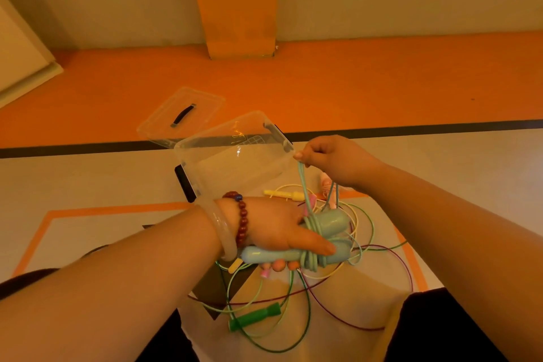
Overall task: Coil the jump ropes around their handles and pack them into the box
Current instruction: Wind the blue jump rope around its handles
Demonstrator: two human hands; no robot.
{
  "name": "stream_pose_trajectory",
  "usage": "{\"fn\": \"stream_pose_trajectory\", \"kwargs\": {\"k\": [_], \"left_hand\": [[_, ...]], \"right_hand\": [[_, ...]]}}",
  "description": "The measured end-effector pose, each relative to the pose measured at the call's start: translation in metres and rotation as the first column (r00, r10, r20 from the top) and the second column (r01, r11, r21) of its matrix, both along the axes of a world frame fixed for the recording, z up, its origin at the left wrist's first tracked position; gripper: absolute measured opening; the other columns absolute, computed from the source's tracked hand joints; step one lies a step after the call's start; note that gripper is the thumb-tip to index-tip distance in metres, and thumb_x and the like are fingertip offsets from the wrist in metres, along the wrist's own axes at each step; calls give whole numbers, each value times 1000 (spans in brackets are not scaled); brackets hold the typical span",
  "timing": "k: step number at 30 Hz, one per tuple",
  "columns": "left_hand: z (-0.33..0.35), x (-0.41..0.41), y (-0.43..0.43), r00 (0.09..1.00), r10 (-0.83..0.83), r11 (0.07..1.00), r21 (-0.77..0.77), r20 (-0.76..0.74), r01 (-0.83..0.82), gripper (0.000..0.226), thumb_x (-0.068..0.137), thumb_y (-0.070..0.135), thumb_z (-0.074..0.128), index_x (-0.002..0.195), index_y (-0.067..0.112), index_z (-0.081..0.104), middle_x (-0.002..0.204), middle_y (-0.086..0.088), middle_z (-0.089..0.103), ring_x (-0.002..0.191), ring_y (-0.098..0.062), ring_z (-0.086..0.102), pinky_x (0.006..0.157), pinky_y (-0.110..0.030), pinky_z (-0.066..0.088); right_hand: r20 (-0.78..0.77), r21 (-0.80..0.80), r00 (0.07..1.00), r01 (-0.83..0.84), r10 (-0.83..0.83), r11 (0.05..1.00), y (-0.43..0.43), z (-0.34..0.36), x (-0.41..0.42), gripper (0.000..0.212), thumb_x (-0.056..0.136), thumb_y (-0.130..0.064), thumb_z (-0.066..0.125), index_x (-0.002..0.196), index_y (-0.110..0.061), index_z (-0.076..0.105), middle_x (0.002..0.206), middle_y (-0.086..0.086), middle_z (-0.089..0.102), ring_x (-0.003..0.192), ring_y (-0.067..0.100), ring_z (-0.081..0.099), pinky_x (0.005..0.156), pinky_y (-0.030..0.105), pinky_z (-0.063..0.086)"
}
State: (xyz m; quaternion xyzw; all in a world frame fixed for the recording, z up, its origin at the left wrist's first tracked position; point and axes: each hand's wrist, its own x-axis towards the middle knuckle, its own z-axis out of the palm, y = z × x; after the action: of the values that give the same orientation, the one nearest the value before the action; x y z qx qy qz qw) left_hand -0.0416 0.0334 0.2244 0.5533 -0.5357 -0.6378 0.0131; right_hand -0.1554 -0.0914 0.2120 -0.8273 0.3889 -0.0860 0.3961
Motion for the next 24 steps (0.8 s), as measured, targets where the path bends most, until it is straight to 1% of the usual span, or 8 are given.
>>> {"fn": "stream_pose_trajectory", "kwargs": {"k": [3, 5, 8, 11, 15, 19, 22, 24], "left_hand": [[-12, 0, -2, 986, 63, 997, -52, 152, -56, 36, 92, 48, 56, 70, 19, 56, 47, 9, 57, 38, -1, 51, 51, -19, 48], [-18, 6, -4, 971, 208, 978, -35, 121, -205, 33, 92, 44, 58, 73, 18, 56, 48, 10, 58, 39, -1, 51, 44, -17, 45], [-20, 21, -10, 928, 356, 934, -83, 112, -348, 40, 89, 49, 60, 86, 9, 65, 68, 3, 67, 50, -8, 58, 49, -21, 49], [-12, 32, -16, 862, 508, 854, -132, -4, -504, 37, 90, 45, 56, 88, 9, 65, 76, 0, 68, 53, -8, 57, 49, -20, 48], [2, 43, -16, 674, 689, 706, 36, -267, -707, 29, 93, 38, 52, 90, 10, 58, 65, -1, 58, 50, -9, 60, 47, -23, 52], [14, 52, -13, 693, 648, 748, 89, -315, -658, 22, 90, 33, 54, 100, 13, 55, 71, -1, 53, 49, -9, 59, 47, -23, 53], [22, 66, -11, 705, 582, 803, 152, -406, -576, 25, 83, 26, 61, 103, 14, 52, 69, -1, 50, 46, -8, 48, 42, -20, 44], [24, 75, -11, 668, 585, 805, 225, -460, -549, 24, 86, 20, 65, 106, 13, 53, 71, -3, 52, 48, -11, 50, 44, -22, 45]], "right_hand": [[52, -58, 996, -72, 75, 996, 7, 13, 8, 28, 91, -39, 60, 68, -24, 58, 71, 1, 54, 61, 7, 46, 57, 27, 35], [78, -122, 987, -131, 141, 984, 14, 21, 13, 26, 91, -36, 61, 73, -18, 62, 70, -1, 55, 58, 5, 46, 55, 23, 35], [156, -200, 971, -146, 179, 969, 23, 28, 14, 25, 90, -30, 65, 78, -8, 64, 61, -6, 46, 54, 5, 39, 49, 16, 31], [262, -224, 949, -119, 178, 967, 25, 36, 10, 20, 86, -25, 70, 77, -7, 67, 63, -12, 52, 60, 0, 47, 54, 12, 35], [268, -210, 940, -158, 212, 965, 28, 42, 5, 7, 86, -19, 70, 80, -16, 71, 75, -13, 63, 74, 1, 58, 63, 17, 43], [290, -215, 923, -193, 252, 957, 30, 41, 3, 5, 86, -13, 71, 88, -12, 75, 83, -9, 67, 79, 5, 62, 67, 22, 47], [338, -209, 911, -174, 238, 962, 28, 45, 1, 8, 83, -11, 73, 87, -18, 72, 80, -9, 64, 72, 1, 56, 64, 16, 43], [318, -199, 924, -154, 212, 968, 28, 43, 0, 13, 83, -14, 74, 87, -24, 68, 77, 1, 62, 66, 4, 49, 61, 22, 40]]}}
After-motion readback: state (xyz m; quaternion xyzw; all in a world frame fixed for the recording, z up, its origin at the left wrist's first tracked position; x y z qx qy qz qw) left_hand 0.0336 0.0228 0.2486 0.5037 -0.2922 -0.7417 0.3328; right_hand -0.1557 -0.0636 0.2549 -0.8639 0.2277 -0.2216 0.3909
